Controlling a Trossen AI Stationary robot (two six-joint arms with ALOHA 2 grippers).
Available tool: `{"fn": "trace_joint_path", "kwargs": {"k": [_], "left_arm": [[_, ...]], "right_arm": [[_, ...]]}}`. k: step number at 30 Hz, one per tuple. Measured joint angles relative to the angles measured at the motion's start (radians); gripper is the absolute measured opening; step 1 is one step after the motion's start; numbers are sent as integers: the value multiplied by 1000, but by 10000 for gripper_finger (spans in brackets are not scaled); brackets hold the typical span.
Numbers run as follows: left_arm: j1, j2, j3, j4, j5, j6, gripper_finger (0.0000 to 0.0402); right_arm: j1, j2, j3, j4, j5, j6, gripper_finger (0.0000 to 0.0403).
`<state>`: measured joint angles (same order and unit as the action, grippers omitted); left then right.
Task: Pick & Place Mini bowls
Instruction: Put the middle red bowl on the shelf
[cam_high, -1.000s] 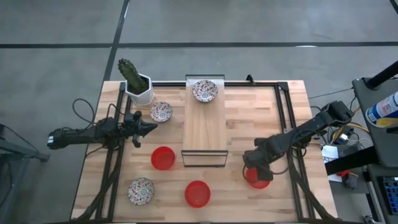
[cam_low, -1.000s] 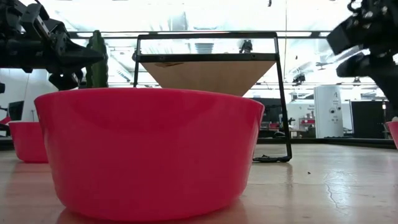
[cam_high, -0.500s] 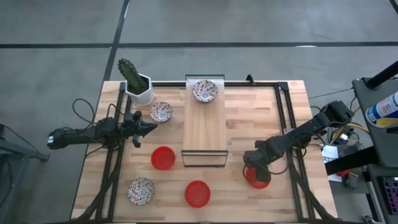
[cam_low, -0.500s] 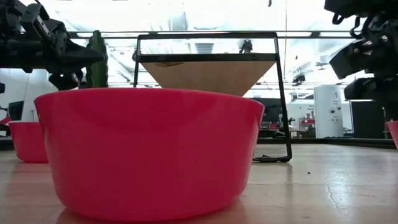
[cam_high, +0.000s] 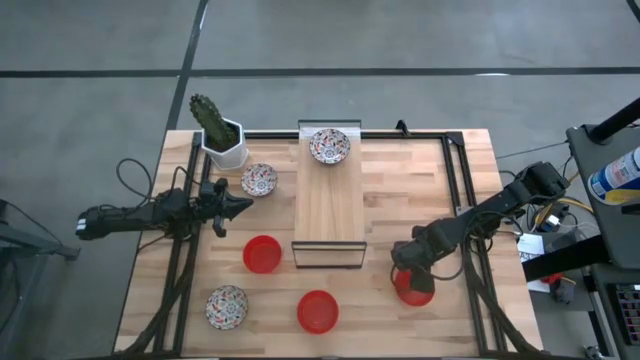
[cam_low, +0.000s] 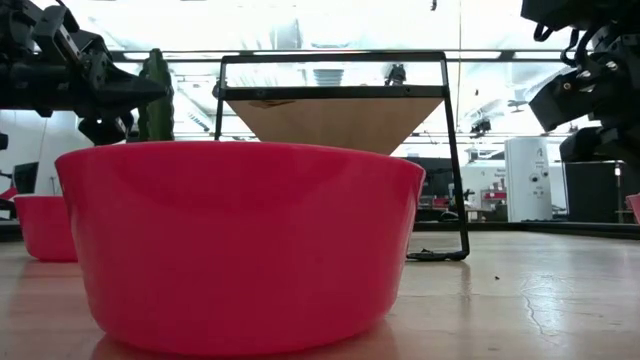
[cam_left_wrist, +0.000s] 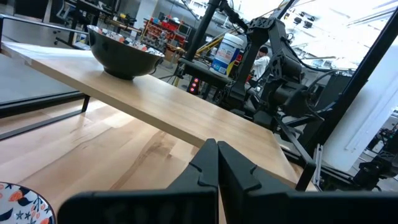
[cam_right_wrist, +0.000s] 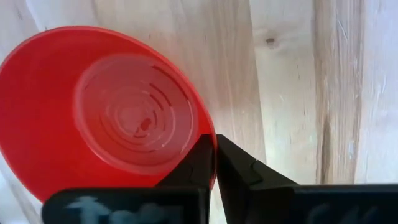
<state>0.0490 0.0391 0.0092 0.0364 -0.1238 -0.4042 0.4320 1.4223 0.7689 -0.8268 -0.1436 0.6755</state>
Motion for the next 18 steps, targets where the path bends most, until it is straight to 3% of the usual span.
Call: {"fn": "trace_joint_path", "kwargs": {"k": [10,18], "left_arm": [[0,0,0,0,0,0,0],[0,0,0,0,0,0,0]], "right_arm": [[-1,0,21,-14,-70,39,9],[-17,-6,118,-106,-76,42,8]]}}
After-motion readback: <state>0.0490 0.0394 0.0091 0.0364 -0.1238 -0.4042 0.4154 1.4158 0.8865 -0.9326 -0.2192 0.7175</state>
